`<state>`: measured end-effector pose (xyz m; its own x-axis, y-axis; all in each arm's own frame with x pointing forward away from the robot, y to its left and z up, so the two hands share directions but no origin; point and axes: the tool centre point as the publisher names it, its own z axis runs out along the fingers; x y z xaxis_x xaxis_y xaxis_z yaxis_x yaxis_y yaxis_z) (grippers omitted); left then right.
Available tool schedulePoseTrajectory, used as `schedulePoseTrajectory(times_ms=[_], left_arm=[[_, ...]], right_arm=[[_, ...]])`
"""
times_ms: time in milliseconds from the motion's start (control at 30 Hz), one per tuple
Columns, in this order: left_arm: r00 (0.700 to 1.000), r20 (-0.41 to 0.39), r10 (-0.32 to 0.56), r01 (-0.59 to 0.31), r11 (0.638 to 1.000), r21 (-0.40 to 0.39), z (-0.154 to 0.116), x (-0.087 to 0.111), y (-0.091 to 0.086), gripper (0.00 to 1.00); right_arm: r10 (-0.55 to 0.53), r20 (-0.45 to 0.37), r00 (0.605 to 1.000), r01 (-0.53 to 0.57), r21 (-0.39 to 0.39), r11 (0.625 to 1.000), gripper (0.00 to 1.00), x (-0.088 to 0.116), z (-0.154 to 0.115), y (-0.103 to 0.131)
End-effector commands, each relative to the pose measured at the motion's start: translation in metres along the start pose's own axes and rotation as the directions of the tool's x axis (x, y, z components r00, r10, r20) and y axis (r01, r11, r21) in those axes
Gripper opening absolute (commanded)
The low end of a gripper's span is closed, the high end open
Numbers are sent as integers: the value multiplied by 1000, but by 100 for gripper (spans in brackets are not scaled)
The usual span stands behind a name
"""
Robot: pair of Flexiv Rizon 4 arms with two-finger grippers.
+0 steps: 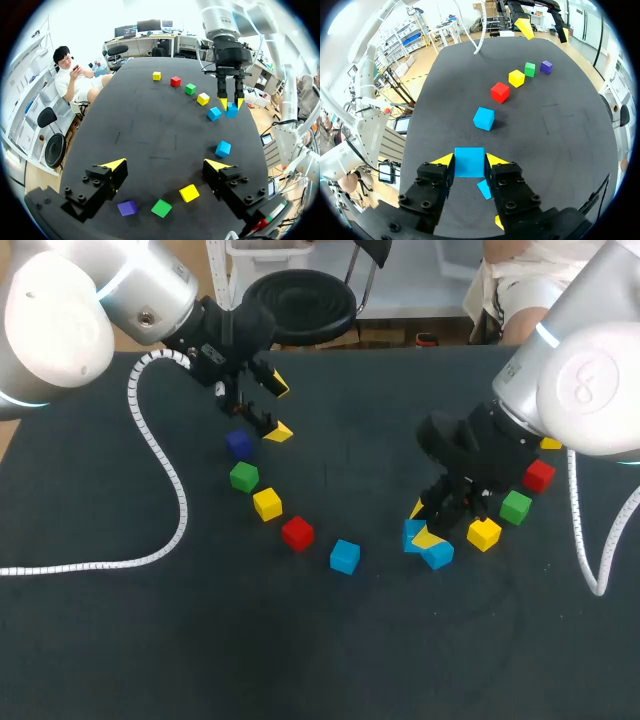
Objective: Place the blue cubes, place green cubes on the blue cubes, place the yellow cubes on the green cubes, then place the red cubes on the yellow cubes, and place purple cube on the red cubes.
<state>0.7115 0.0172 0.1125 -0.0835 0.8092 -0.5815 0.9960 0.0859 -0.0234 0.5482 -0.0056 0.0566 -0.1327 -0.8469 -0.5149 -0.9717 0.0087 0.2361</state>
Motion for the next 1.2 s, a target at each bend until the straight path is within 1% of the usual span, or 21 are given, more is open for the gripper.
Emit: schedulePoseTrajectory(times_ms=[33, 133, 200, 267, 433, 600, 667, 800, 1033, 1167, 1200], left_arm=[[1000, -4, -1, 1, 1000, 3, 0, -1, 2, 100], [1000, -4, -1, 1, 1000, 3, 0, -1, 2, 100], [1000, -4, -1, 1, 1000, 3, 0, -1, 2, 100], [1000, -4, -1, 1, 1000, 3, 0, -1, 2, 100], [1000, -4, -1, 1, 1000, 3, 0, -1, 2, 100], [1000, -4, -1, 1, 1000, 3, 0, -1, 2, 100], [1000, -4, -1, 1, 1000, 3, 0, -1, 2, 100], [1000, -4, -1, 1, 1000, 3, 0, -1, 2, 100], [1000, -4, -1, 1, 1000, 3, 0, -1, 2, 100], [1000, -4, -1, 1, 1000, 3, 0, -1, 2, 100], [1000, -4, -1, 1, 1000, 3, 0, -1, 2, 100]], right_arm=[[-1, 2, 1000, 1, -1, 1000, 0, 0, 0, 0], [-1, 2, 1000, 1, -1, 1000, 0, 0, 0, 0], [-18, -35, 999, 18, -7, 1000, 0, -6, 0, -7], [-25, -49, 998, 25, -4, 1000, 0, -10, -1, -15], [-51, -44, 998, 51, -3, 999, 0, -9, -4, -37], [-66, -41, 997, 66, -2, 998, 0, -11, -2, -49], [-85, -33, 996, 86, 14, 996, 0, -12, 0, -54], [-119, -22, 993, 119, 12, 993, 0, -15, 3, -65], [-157, -26, 987, 157, -1, 988, 0, -29, 11, -78], [-152, -32, 988, 152, -16, 988, 0, -39, 17, -85], [-133, -51, 990, 132, -15, 991, 0, -42, 18, -86]])
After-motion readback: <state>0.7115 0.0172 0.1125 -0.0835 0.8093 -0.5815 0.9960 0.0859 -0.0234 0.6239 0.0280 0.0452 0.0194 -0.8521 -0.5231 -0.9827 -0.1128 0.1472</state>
